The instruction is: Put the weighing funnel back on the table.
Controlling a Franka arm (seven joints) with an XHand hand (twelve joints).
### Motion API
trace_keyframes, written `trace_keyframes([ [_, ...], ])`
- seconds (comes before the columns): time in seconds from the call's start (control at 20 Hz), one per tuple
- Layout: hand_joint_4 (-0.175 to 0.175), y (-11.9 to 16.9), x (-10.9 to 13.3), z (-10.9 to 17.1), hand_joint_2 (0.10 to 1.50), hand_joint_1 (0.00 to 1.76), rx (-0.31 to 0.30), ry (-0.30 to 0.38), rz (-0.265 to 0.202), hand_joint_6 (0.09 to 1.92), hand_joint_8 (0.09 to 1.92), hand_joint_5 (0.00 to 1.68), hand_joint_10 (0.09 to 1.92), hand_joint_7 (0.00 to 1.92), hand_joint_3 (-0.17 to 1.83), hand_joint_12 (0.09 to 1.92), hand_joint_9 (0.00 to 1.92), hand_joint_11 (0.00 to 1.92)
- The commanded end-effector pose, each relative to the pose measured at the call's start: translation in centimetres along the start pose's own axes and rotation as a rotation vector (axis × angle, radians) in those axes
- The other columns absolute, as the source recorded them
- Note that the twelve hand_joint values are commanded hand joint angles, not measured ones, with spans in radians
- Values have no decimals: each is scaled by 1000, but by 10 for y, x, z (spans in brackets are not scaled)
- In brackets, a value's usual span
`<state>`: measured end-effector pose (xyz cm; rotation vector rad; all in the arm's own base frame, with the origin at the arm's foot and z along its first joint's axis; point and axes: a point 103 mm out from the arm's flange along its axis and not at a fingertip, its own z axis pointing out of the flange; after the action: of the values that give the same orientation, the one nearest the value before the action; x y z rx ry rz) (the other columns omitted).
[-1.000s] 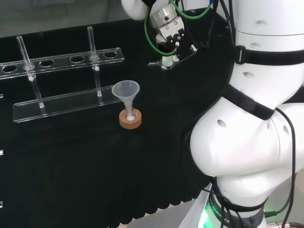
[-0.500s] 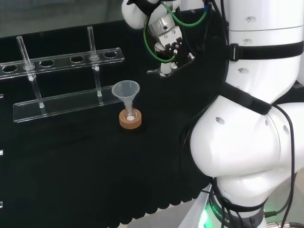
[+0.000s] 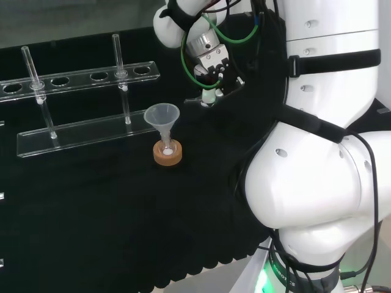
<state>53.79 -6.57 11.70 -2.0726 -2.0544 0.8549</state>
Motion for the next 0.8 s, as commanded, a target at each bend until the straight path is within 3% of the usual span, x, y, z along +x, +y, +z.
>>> trace_keyframes([
  [0.05,175,7,6,5,687,1112,2,-3,-6,626,694,1285,87,809,591,870,1267,1038],
  [0.8,175,25,13,17,689,1111,24,3,-15,630,695,1282,87,807,590,873,1267,1035],
])
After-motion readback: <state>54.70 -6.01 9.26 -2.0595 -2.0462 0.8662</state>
